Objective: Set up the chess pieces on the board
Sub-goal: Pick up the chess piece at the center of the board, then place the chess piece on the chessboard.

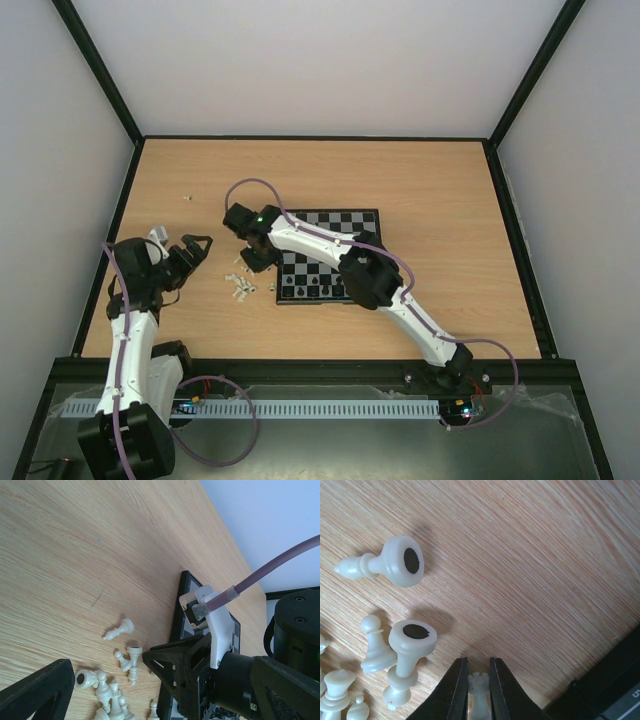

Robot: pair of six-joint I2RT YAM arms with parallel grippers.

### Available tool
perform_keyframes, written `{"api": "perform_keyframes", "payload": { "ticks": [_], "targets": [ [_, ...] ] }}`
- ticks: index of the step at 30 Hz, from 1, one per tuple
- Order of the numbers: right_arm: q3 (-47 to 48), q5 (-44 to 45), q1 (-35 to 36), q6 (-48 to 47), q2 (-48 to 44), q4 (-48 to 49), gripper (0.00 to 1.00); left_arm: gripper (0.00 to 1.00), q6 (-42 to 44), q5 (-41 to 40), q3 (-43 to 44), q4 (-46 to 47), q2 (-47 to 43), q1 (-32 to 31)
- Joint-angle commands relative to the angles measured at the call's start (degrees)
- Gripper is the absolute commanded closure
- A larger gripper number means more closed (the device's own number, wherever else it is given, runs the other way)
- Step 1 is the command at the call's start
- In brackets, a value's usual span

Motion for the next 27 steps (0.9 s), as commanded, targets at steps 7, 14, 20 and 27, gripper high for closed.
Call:
{"api": "perform_keyframes", "payload": {
  "ticks": [7,14,20,27],
  "targets": [
    [1.6,-2.9,-2.1,2.2,-1.1,-2.0,0.92,0.00,-0.4,5.1,0.0,1.8,-1.2,0.3],
    [-0.1,-7.7,-4.7,6.5,-11.1,5.8,0.92,0.00,-2.8,12.6,2.2,5.1,-4.4,0.2],
    [-8.8,-13.8,-7.3,14.2,-23.1,19.4,0.92,0.00,-9.1,18.1,0.1,13.6,-7.2,-0.7],
    [-19.7,-23.4,-9.0,28.5,-32.1,37.3,0.92,0.02,-23.1,19.7,-2.0,27.6,-13.5,-1.0]
  ]
}}
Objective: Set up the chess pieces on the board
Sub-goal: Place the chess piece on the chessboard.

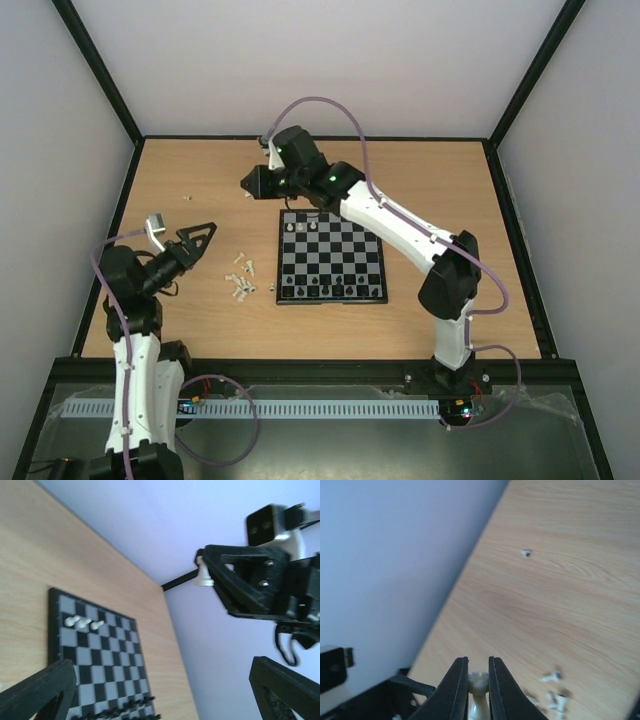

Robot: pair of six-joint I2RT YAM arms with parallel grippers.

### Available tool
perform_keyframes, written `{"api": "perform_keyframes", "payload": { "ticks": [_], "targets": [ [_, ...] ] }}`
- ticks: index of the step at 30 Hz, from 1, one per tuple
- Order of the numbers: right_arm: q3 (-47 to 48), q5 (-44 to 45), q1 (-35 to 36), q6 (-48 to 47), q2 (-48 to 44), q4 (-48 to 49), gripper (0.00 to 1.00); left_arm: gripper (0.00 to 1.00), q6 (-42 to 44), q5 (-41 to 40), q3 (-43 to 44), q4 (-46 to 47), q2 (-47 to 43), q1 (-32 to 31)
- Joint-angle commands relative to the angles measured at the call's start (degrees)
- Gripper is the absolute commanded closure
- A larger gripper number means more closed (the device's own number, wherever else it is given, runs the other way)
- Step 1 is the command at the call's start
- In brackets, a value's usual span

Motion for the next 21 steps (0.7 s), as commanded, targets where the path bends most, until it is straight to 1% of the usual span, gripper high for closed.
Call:
{"api": "perform_keyframes", "payload": {
  "ticks": [1,4,6,9,11,14,18,21],
  "targets": [
    [-7.1,-9.0,-0.7,12.3,-2.3,14.0,0.92,0.05,-11.5,2.8,-0.7,13.2,-3.5,-0.3],
    [-11.1,-11.9,-1.5,18.4,-4.3,22.1,0.92,0.15,-16.4,2.2,-1.2,18.7,-3.6,-0.6],
    [-12.6,-13.0,-1.8,22.1,-5.0,25.9,0.92,0.17,-20.6,1.1,-2.1,23.8,-3.3,-0.6],
    [-16.1,-13.8,-2.0,27.0,-5.9,32.4,0.92,0.18,-26.9,-1.2,-2.8,32.2,-2.0,-0.9],
    [-16.8,-14.3,-2.0,29.7,-6.1,35.5,0.92,0.19,-26.1,-2.7,-1.2,32.3,-0.7,-2.7],
    [-17.1,-15.5,-2.0,34.5,-5.7,39.8,0.92,0.22,-19.1,-8.3,1.7,26.1,0.6,-8.5],
    [-16.1,-17.5,-2.0,38.4,-4.6,43.4,0.92,0.28,-16.1,-13.8,2.2,26.3,4.0,-17.0],
    [-15.2,-19.0,-2.0,39.5,-3.8,43.6,0.92,0.35,-14.5,-17.3,2.2,26.1,5.2,-20.4]
  ]
}}
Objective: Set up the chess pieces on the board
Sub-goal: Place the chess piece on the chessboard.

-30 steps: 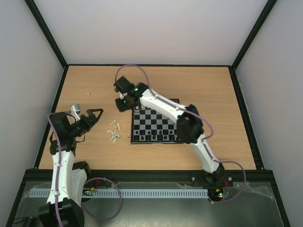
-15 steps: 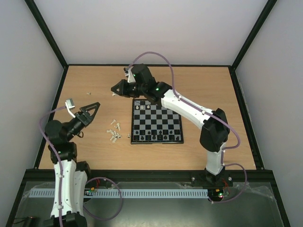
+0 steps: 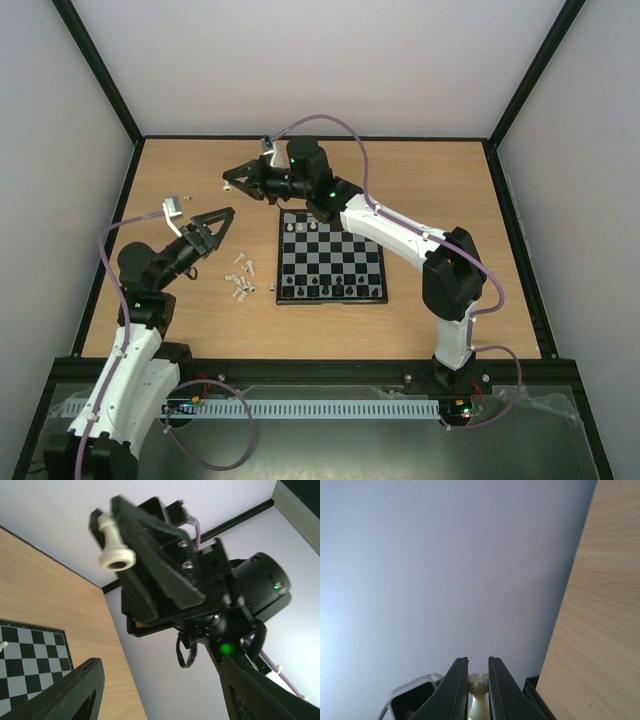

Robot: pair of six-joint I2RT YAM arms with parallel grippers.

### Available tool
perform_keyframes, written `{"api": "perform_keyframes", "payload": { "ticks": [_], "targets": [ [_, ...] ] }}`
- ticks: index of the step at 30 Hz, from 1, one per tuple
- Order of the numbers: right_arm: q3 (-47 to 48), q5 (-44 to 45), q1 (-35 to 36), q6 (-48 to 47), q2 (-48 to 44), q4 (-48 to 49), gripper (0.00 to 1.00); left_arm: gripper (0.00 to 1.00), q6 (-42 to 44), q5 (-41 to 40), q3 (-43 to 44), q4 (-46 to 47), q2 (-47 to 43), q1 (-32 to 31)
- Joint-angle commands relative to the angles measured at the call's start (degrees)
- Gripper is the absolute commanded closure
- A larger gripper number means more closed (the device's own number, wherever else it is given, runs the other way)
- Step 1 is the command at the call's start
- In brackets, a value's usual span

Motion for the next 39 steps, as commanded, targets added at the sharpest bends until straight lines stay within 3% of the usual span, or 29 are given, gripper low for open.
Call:
{"api": "perform_keyframes", "payload": {
  "ticks": [1,5,13,22,30,37,39],
  "targets": [
    [1.4,-3.7,-0.2,5.0,-0.6,5.9,0.92,0.37,4.1,-7.4,1.3,0.8,1.6,-3.9],
    [-0.6,-4.3,-0.2,5.1,-1.6,6.7,0.92,0.43,4.7,-10.3,1.2,1.5,2.3,-4.1],
    [-4.1,-4.8,-0.2,4.7,-3.4,7.2,0.92,0.44,2.1,-14.0,1.4,7.9,6.6,-4.5],
    [-5.7,-5.0,-0.2,5.2,-3.0,8.0,0.92,0.64,1.4,-15.0,2.4,10.2,10.3,-5.8],
    [-5.2,-5.0,-0.2,5.5,-2.1,8.4,0.92,0.68,2.0,-16.1,2.4,10.1,10.9,-7.3],
    [-5.0,-5.1,-0.2,5.8,-1.6,8.5,0.92,0.88,2.4,-16.6,2.3,9.9,12.3,-7.9],
    [-5.1,-5.4,-0.2,5.5,-1.6,8.4,0.92,0.89,2.4,-16.2,2.3,10.1,12.8,-7.9]
  ]
}}
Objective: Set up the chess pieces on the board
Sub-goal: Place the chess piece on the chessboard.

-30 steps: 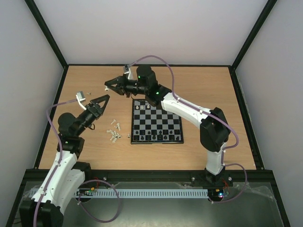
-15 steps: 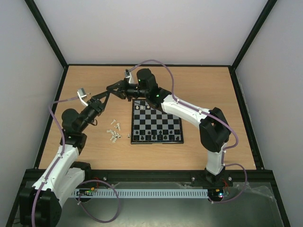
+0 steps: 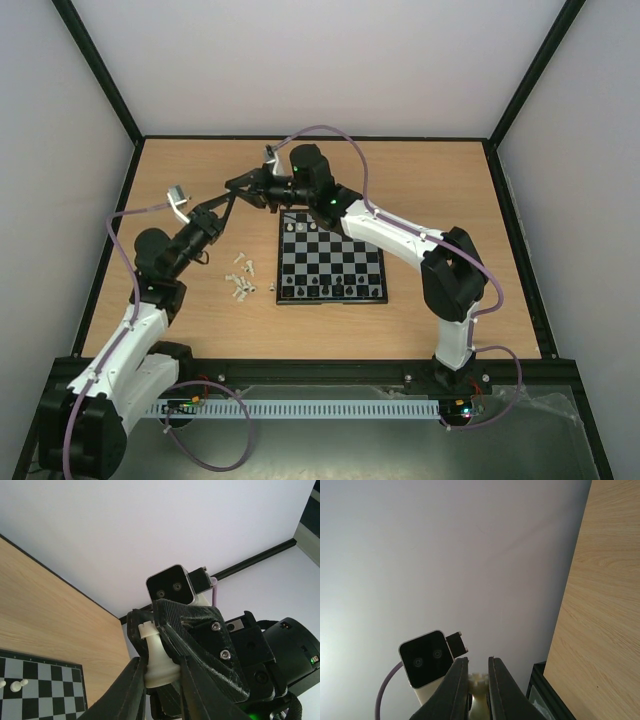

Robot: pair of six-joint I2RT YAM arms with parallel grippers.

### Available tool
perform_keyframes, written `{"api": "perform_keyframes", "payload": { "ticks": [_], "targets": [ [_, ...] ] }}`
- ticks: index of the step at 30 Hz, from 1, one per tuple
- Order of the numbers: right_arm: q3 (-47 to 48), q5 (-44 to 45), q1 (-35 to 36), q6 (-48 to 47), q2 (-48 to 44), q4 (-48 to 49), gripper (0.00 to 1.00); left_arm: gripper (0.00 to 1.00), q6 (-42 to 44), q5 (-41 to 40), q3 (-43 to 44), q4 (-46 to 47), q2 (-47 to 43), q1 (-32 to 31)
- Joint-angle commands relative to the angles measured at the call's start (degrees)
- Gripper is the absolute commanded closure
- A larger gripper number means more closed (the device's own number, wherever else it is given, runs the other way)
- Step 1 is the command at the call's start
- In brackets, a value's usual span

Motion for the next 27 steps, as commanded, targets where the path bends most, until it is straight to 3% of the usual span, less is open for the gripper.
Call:
{"api": "perform_keyframes", "payload": {
  "ticks": [1,4,8,12,21,27],
  "targets": [
    [0.4,-1.6,-0.3,-0.1,-0.9,1.6,0.90,0.90,0.7,0.5,1.8,1.9,1.1,-0.3],
    [0.0,-2.8,-1.0,-2.4,-2.0,-0.5,0.74,0.92,2.5,2.6,3.2,0.5,1.6,-0.3],
    [-2.8,-3.6,-3.7,-8.7,-6.4,-6.8,0.62,0.94,6.4,7.5,5.5,-4.5,0.8,-0.2],
    [-7.5,-7.5,-8.0,-15.1,-11.9,-13.2,0.61,0.92,10.5,14.6,6.8,-10.4,-1.0,-0.2],
    [-14.9,-16.7,-13.1,-39.6,-27.8,-38.4,0.60,0.90,18.1,30.4,6.9,-28.2,-8.3,-0.6],
    [-21.7,-20.2,-11.8,-42.6,-35.1,-39.6,0.54,0.89,24.7,36.7,6.5,-43.1,-16.0,-1.4]
  ]
}}
